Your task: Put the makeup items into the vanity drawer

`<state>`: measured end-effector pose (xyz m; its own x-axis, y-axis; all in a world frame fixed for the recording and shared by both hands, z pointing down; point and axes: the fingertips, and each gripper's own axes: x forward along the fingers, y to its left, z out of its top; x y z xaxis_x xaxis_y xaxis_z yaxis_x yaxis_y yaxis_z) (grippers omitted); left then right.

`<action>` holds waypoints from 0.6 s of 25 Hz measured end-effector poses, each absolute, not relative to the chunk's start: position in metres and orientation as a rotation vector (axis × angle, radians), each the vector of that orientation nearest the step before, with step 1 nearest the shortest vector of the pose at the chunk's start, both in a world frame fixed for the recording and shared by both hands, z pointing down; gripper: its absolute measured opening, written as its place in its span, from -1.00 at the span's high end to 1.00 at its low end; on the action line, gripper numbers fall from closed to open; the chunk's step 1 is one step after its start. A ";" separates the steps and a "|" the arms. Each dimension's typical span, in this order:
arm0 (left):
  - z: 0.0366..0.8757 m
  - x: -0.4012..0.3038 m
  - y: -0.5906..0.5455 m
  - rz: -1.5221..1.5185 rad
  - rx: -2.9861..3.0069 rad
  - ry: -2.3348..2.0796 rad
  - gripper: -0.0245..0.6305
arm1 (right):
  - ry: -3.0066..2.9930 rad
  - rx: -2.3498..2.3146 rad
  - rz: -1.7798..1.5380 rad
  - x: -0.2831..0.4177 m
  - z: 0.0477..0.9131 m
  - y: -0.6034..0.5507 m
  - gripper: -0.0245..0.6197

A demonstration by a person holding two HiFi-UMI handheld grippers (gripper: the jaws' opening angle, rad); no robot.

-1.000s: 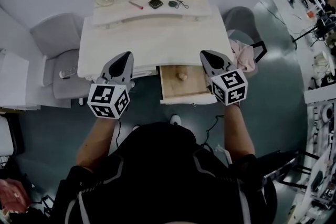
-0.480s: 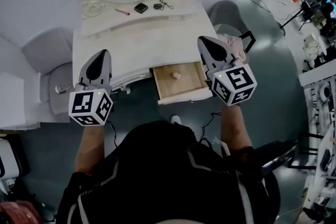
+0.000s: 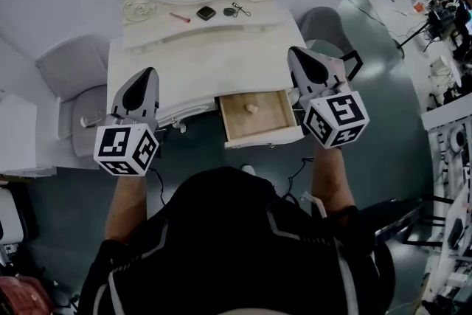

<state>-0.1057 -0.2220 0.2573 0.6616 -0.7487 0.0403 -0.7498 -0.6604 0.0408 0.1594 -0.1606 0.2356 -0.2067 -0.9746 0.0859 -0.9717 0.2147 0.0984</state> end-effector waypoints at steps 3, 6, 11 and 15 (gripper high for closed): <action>0.255 -0.103 -0.218 0.034 2.828 -1.258 0.92 | -2.337 1.885 -0.048 0.158 0.235 -0.159 0.91; 0.253 -0.098 -0.214 0.047 2.841 -1.213 0.92 | -2.337 1.887 -0.045 0.159 0.233 -0.158 0.91; 0.256 -0.092 -0.215 0.132 2.878 -1.248 0.92 | -2.325 1.885 -0.048 0.161 0.235 -0.163 0.91; 0.255 -0.091 -0.212 0.144 2.865 -1.276 0.92 | -2.315 1.874 -0.034 0.162 0.240 -0.164 0.91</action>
<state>-0.0906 -0.2119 0.2554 0.6655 -0.7416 0.0846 -0.7418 -0.6697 -0.0355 0.1619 -0.1641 0.2403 -0.2005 -0.9733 0.1117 -0.9696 0.2134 0.1197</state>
